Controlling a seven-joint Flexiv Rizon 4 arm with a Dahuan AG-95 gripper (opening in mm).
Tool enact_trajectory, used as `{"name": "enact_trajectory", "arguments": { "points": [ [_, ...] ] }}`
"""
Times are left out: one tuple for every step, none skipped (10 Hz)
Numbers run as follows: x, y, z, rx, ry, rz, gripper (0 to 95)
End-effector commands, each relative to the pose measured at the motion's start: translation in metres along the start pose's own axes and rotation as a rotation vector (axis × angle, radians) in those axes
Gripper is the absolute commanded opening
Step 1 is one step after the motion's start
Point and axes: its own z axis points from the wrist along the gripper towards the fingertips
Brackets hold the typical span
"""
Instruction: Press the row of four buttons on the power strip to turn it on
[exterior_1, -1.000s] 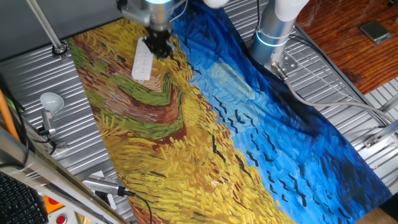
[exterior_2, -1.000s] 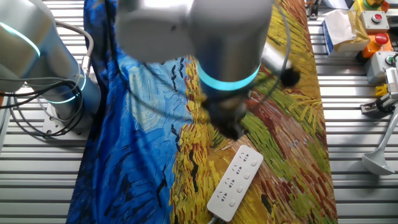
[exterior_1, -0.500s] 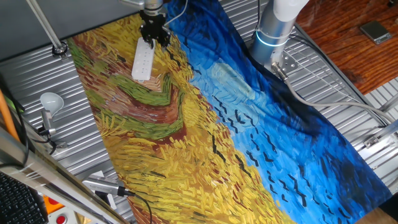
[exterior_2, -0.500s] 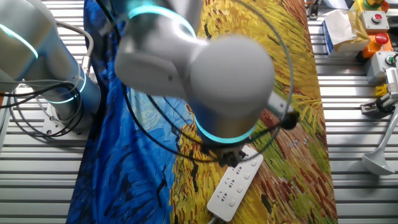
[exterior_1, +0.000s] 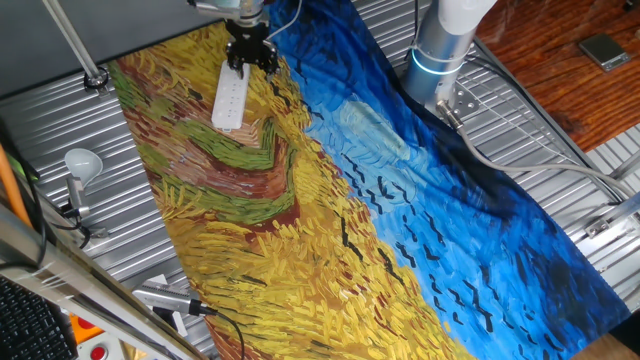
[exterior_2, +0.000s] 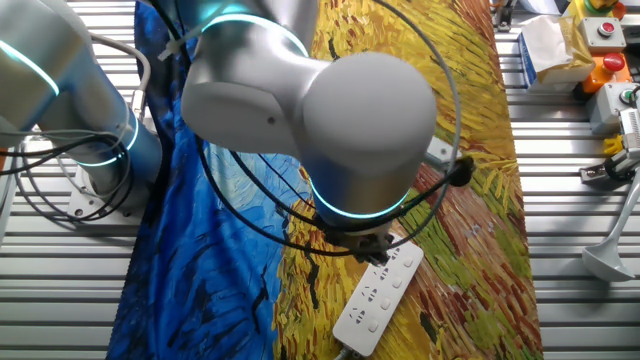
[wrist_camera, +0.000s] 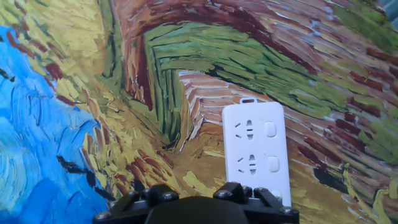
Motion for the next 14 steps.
{"name": "enact_trajectory", "arguments": {
  "points": [
    [-0.004,0.002,0.0,0.011,-0.017,0.121,57.0],
    [-0.007,0.005,0.001,0.021,0.002,0.106,76.0],
    [-0.002,0.007,0.003,0.02,0.001,0.088,76.0],
    [0.006,0.01,0.008,0.018,0.002,0.07,76.0],
    [0.017,0.011,0.013,0.018,0.004,0.048,76.0],
    [0.025,0.009,0.018,0.018,0.004,0.026,76.0],
    [0.037,0.004,0.024,0.019,0.004,-0.006,76.0],
    [0.05,-0.001,0.028,0.023,0.012,-0.037,76.0],
    [0.061,-0.006,0.03,0.032,0.026,-0.057,76.0],
    [0.069,-0.016,0.031,0.034,0.031,-0.09,76.0],
    [0.071,-0.025,0.032,0.033,0.032,-0.118,76.0],
    [0.072,-0.034,0.03,0.039,0.04,-0.13,76.0],
    [0.072,-0.034,0.03,0.039,0.039,-0.123,76.0],
    [0.072,-0.034,0.03,0.037,0.034,-0.086,76.0]
  ]
}}
